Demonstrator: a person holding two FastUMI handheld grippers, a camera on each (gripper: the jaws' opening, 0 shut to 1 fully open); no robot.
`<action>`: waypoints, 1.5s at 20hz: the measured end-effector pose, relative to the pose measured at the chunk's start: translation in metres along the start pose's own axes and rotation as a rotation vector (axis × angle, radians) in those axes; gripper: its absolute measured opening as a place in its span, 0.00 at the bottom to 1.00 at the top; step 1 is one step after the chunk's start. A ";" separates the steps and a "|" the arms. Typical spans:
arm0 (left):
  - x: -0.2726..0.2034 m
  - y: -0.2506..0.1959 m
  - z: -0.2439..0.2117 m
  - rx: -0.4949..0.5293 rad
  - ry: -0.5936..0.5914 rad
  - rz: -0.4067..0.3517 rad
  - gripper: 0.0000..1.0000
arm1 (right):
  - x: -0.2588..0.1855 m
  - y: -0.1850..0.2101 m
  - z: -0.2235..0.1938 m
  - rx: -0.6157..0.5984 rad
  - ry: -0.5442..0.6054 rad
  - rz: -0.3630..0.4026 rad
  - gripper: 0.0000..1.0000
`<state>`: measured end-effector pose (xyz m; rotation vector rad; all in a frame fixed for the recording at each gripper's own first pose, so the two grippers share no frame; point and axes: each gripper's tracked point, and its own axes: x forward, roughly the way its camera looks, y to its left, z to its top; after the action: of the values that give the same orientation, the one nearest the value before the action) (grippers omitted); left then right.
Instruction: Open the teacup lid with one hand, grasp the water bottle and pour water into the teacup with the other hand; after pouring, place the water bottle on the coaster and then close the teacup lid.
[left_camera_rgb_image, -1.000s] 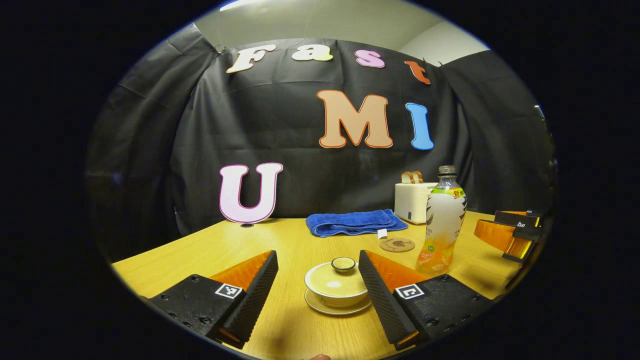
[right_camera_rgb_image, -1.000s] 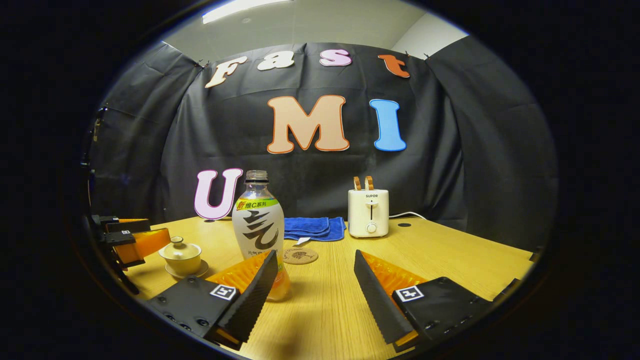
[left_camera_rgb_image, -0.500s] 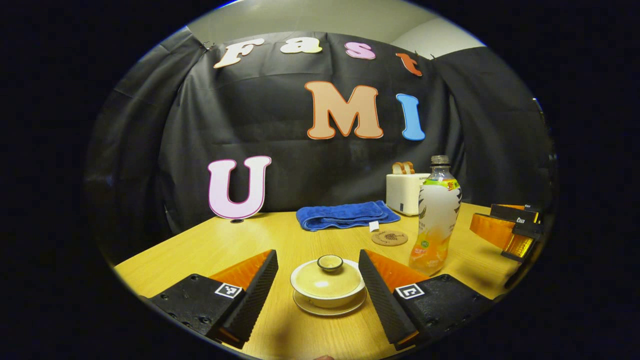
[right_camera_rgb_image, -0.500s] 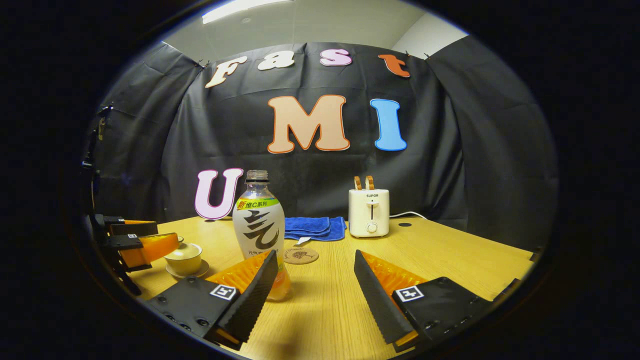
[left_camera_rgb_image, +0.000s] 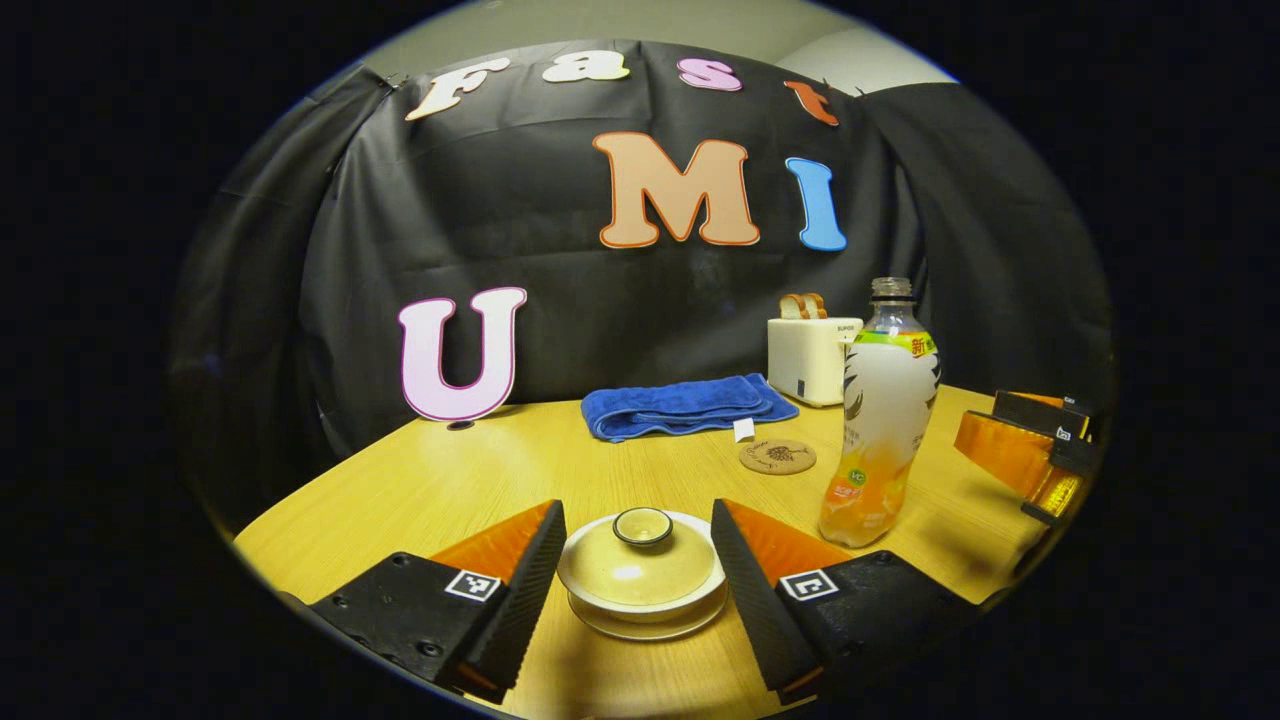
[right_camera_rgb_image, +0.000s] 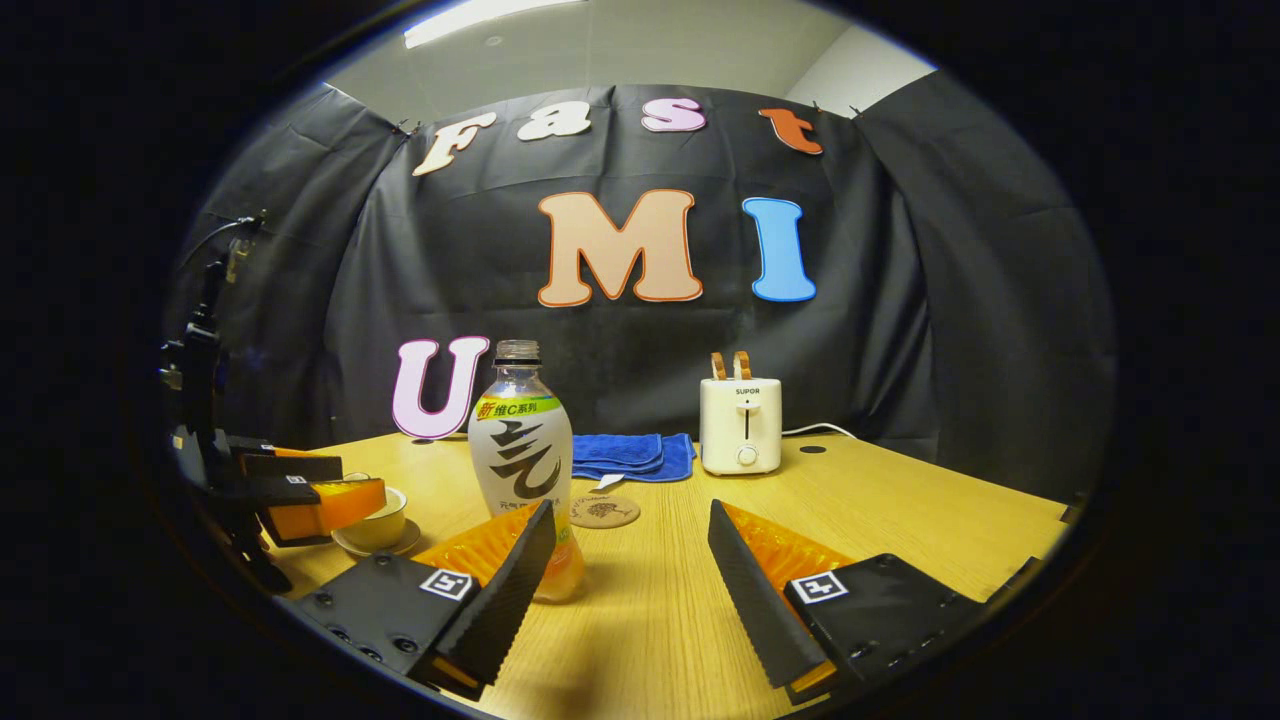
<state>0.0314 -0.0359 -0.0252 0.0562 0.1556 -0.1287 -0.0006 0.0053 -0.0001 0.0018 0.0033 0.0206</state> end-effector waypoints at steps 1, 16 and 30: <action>0.002 0.000 -0.001 0.002 0.004 0.001 0.84 | 0.000 0.000 0.001 0.000 0.000 0.001 0.98; 0.009 -0.002 -0.002 0.048 0.004 0.007 0.37 | 0.000 0.001 0.000 0.000 -0.001 0.007 0.98; 0.005 0.006 0.020 0.011 -0.064 0.012 0.20 | 0.000 0.006 0.000 0.001 0.002 0.032 0.94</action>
<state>0.0397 -0.0315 -0.0057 0.0642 0.0906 -0.1195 -0.0011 0.0115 -0.0002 0.0025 0.0053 0.0525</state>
